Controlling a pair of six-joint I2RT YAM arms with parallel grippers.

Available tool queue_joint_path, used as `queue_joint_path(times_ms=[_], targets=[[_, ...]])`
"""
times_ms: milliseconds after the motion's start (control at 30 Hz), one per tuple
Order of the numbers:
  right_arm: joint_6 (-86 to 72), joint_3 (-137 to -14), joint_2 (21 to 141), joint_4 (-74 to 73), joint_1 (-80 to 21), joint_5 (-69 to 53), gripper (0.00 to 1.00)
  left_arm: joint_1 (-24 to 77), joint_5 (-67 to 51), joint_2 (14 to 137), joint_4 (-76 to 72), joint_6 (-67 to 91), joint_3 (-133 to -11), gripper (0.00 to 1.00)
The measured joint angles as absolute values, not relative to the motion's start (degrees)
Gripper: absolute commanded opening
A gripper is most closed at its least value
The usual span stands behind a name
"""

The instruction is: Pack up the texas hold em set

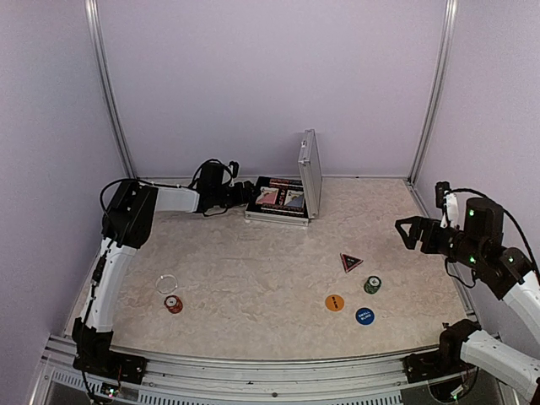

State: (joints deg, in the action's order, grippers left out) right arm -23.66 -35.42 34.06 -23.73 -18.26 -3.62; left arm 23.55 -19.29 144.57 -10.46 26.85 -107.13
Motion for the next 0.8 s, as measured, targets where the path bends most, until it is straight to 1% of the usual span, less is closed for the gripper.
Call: queue_joint_path(times_ms=[133, 233, 400, 533, 667, 800], targets=[[-23.7, -35.3, 34.1, -23.7, -18.3, -3.6, 1.00, 23.4, -21.6, 145.3, -9.8, 26.5, -108.2, 0.70], [-23.6, -35.2, 34.1, -23.7, -18.3, -3.6, 1.00, 23.2, -22.5, 145.5, -9.8, 26.3, -108.3, 0.61], [-23.7, -35.2, 34.1, -23.7, -18.3, -3.6, 1.00, 22.6, -23.7, 145.6, -9.7, 26.4, -108.3, 0.55], [-23.7, -35.1, 33.9, -23.7, -18.3, -3.6, 1.00, 22.6, -23.7, 145.6, -10.1, 26.5, -107.7, 0.53], [-23.7, -35.1, 33.7, -23.7, -18.3, -3.6, 1.00, 22.6, -23.3, 145.6, -10.1, 26.2, -107.5, 0.53], [-23.7, -35.1, 33.4, -23.7, -18.3, -3.7, 1.00, 22.6, -23.5, 145.6, -6.7, 25.2, -109.1, 0.54]])
